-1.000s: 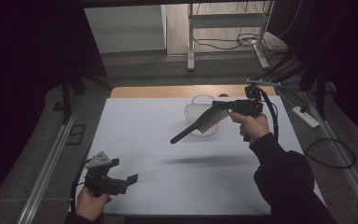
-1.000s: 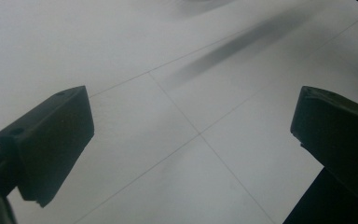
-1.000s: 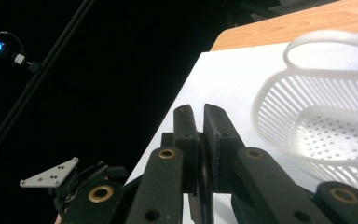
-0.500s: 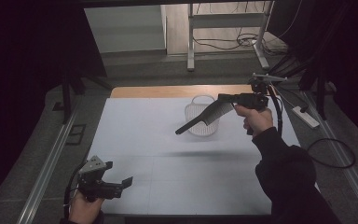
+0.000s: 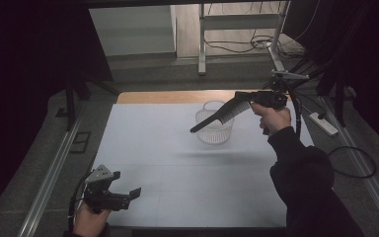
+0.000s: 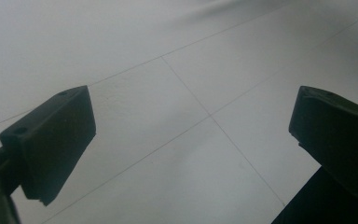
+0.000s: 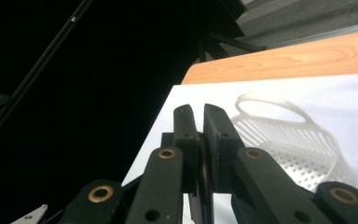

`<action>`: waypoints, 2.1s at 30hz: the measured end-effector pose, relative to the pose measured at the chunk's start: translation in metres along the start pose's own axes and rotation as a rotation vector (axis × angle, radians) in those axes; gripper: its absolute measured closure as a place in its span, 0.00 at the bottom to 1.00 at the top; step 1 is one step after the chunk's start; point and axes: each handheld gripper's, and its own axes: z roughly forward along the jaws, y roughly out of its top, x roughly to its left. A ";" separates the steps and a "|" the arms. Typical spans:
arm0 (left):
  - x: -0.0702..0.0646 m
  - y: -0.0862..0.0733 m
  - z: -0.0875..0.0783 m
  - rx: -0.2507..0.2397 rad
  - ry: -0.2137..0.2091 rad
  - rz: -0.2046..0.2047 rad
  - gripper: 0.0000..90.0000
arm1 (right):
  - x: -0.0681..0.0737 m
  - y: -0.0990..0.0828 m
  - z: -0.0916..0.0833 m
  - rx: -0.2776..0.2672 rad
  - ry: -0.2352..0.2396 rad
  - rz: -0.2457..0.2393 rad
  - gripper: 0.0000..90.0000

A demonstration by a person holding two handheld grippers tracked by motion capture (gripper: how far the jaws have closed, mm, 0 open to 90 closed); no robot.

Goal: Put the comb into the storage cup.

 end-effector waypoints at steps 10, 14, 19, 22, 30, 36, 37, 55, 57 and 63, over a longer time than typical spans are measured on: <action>0.000 0.000 0.000 0.006 -0.008 -0.010 0.01 | -0.003 0.016 -0.006 -0.034 -0.051 -0.005 0.93; 0.000 0.000 0.000 0.008 -0.009 -0.006 0.01 | -0.006 0.021 -0.009 -0.050 -0.067 -0.005 0.93; 0.000 0.000 0.000 0.012 -0.010 -0.008 0.00 | -0.009 0.024 -0.010 -0.058 -0.092 -0.011 0.93; 0.001 0.001 0.001 0.018 -0.007 -0.010 0.00 | -0.012 0.025 -0.009 -0.061 -0.104 -0.011 0.93; 0.000 0.001 0.002 0.029 0.001 -0.008 0.00 | -0.016 0.025 -0.002 -0.054 -0.132 -0.024 0.93; 0.000 0.001 0.003 0.033 0.003 -0.013 0.01 | -0.018 0.024 0.007 -0.040 -0.154 -0.038 0.93; 0.000 0.001 0.003 0.033 0.004 -0.013 0.01 | -0.018 0.023 0.008 -0.041 -0.155 -0.040 0.93; 0.001 0.001 0.003 0.035 -0.002 -0.019 0.01 | -0.022 0.018 0.030 -0.016 -0.185 -0.066 0.93; 0.001 0.001 0.003 0.035 -0.003 -0.020 0.01 | -0.022 0.018 0.032 -0.012 -0.187 -0.066 0.93; 0.001 0.001 0.003 0.035 -0.005 -0.021 0.01 | -0.024 0.016 0.037 -0.008 -0.195 -0.066 0.93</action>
